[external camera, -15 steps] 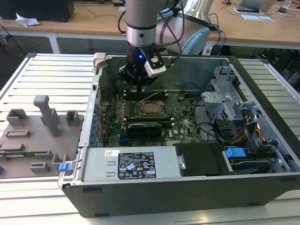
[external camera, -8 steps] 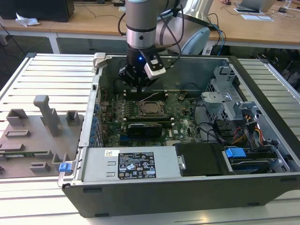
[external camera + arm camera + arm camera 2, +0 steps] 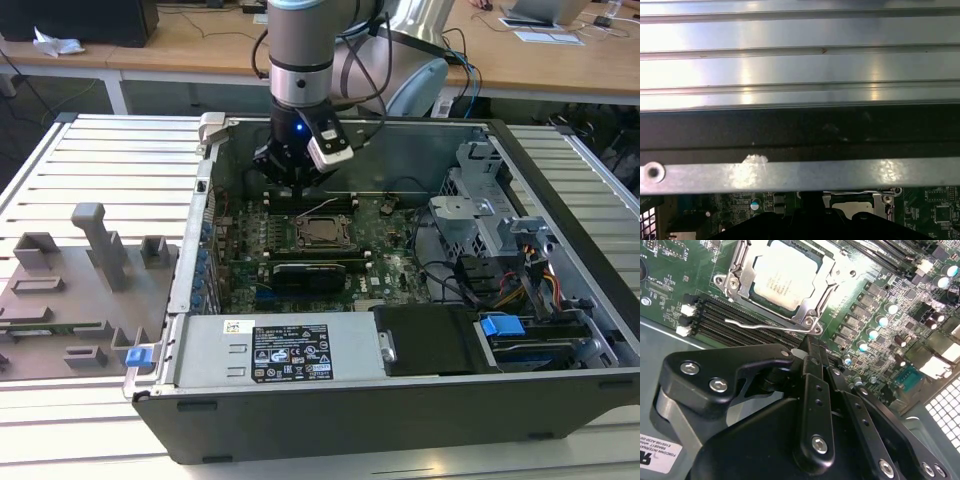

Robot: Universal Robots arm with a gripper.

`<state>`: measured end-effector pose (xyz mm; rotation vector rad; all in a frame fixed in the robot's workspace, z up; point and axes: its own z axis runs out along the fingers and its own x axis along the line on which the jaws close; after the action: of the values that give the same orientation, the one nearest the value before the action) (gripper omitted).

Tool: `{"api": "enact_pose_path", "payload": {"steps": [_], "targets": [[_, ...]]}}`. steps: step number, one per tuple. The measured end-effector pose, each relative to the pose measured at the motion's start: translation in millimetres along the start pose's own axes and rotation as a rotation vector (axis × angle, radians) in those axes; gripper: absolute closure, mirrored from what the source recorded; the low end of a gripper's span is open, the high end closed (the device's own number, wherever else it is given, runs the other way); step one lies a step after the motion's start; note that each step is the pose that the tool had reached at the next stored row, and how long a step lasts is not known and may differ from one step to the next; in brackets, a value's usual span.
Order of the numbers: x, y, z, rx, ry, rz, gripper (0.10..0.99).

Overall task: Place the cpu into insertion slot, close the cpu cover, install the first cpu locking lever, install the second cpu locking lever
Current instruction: 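Install the first cpu locking lever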

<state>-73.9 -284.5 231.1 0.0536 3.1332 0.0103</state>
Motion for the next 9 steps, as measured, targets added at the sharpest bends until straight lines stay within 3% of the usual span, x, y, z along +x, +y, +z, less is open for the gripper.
{"api": "enact_pose_path", "payload": {"steps": [9], "targets": [[0.0, 0.0, 5.0, 0.000, 0.0000, 0.000, 0.980]]}}
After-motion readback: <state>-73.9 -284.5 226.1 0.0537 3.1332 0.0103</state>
